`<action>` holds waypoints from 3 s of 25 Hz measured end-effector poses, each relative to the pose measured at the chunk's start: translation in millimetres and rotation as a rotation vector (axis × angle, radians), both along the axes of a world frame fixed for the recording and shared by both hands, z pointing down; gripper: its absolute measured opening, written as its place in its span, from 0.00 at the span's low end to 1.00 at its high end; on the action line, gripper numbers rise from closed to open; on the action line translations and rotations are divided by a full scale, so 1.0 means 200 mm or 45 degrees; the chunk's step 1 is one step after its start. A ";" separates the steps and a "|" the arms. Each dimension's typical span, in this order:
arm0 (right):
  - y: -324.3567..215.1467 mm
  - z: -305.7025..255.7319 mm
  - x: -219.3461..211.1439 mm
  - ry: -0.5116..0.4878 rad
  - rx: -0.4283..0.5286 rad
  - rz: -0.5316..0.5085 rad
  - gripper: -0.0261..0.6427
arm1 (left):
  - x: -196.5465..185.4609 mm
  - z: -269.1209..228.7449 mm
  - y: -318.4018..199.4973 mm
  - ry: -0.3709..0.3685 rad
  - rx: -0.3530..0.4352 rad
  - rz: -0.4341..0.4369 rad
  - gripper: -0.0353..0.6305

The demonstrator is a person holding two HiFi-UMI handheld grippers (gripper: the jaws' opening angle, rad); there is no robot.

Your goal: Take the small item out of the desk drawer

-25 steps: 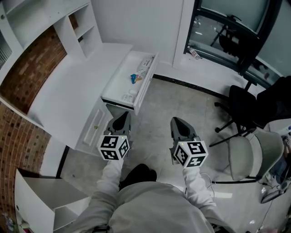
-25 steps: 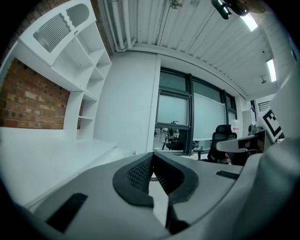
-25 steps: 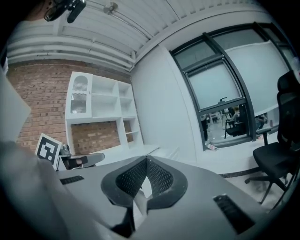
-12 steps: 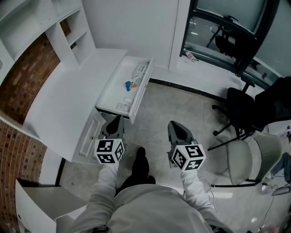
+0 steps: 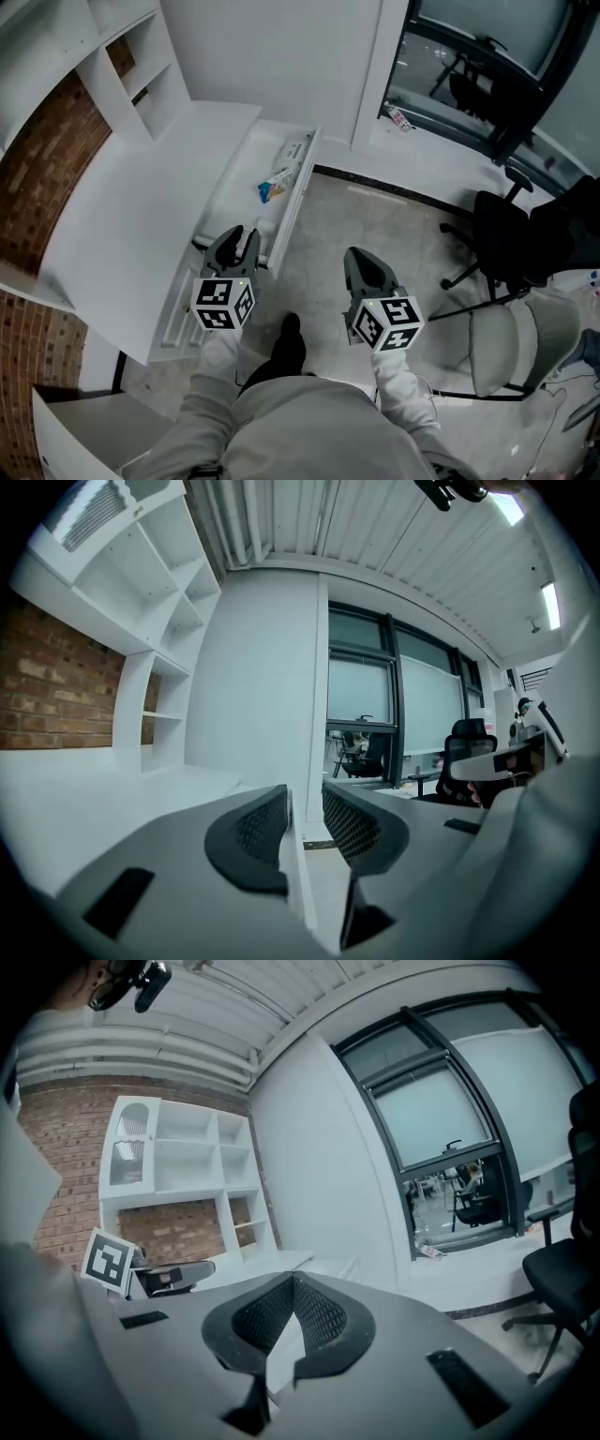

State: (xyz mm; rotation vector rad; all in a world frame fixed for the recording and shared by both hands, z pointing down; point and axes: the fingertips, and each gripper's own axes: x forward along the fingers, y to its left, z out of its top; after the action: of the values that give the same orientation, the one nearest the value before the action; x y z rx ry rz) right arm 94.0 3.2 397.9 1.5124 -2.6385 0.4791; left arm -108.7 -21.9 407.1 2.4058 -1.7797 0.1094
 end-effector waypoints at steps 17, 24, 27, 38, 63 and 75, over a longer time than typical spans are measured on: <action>-0.65 0.02 -0.17 0.029 -0.031 0.088 0.08 | -0.18 0.08 -0.73 -0.056 -0.052 0.123 0.34; -0.77 0.05 -0.21 0.039 -0.053 0.114 0.08 | -0.18 0.13 -0.88 -0.057 -0.074 0.172 0.38; -0.80 0.06 -0.23 0.044 -0.054 0.112 0.08 | -0.18 0.16 -0.93 -0.061 -0.089 0.187 0.38; -0.96 0.06 -0.15 0.030 -0.040 0.140 0.08 | -0.13 0.29 -1.10 -0.139 -0.167 0.235 0.38; -1.33 0.18 -0.04 0.024 -0.121 0.117 0.08 | 0.11 0.84 -1.50 -0.411 -0.549 0.486 0.40; -1.38 0.25 0.01 0.035 -0.162 0.120 0.08 | 0.14 1.15 -1.54 -0.561 -0.800 0.614 0.40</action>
State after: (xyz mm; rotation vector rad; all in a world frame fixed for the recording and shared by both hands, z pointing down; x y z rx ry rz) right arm 96.1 -272.8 447.3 1.5973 -2.4726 0.6157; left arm -80.0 -330.5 637.1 2.3476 -0.9943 1.1345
